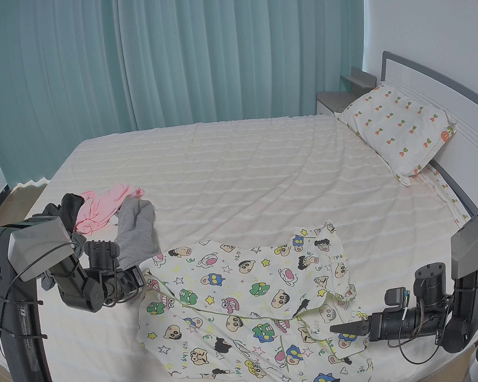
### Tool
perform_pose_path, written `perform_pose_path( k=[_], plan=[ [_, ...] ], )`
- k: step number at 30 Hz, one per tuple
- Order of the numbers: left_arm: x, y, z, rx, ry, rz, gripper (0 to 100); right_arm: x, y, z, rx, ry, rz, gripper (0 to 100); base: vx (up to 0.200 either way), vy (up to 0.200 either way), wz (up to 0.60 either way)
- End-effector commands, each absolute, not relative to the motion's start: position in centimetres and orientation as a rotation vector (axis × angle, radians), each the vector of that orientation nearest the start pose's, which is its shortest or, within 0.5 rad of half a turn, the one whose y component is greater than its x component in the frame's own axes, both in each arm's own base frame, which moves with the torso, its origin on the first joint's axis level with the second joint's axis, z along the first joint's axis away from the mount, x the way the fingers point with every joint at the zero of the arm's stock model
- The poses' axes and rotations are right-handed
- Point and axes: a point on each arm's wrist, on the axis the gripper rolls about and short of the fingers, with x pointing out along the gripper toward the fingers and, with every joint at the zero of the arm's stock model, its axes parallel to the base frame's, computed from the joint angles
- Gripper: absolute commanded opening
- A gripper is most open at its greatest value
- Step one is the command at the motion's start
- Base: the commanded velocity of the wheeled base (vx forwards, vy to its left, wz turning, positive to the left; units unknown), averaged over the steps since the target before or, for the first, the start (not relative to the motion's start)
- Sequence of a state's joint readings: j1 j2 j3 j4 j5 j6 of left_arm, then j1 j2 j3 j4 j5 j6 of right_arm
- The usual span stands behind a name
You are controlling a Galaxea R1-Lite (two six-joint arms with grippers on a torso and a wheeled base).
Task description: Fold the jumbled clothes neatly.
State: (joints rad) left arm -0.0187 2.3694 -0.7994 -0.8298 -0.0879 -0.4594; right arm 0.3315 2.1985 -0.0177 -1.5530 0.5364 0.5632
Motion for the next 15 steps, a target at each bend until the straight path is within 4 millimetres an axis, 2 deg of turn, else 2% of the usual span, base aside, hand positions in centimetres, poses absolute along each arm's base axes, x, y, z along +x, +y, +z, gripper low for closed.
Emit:
perform_pose_path(
  k=[1, 6, 15],
  plan=[
    [33.9, -0.5, -1.6, -0.556, 0.773, 0.023, 0, 20.3, 8.2, -0.2, 0.574, 0.857, 0.641, 100, 0.0, 0.0, 0.0],
    [33.9, 0.4, -1.1, -0.565, 0.736, 0.039, 0, 20.3, 8.2, -0.2, 0.574, 0.86, 0.64, 100, 0.0, 0.0, 0.0],
    [34.3, 0.9, -1.7, -0.571, 0.737, 0.053, 0, 20.2, 8.3, -0.2, 0.574, 0.861, 0.641, 100, 0.0, 0.0, 0.0]
  ],
)
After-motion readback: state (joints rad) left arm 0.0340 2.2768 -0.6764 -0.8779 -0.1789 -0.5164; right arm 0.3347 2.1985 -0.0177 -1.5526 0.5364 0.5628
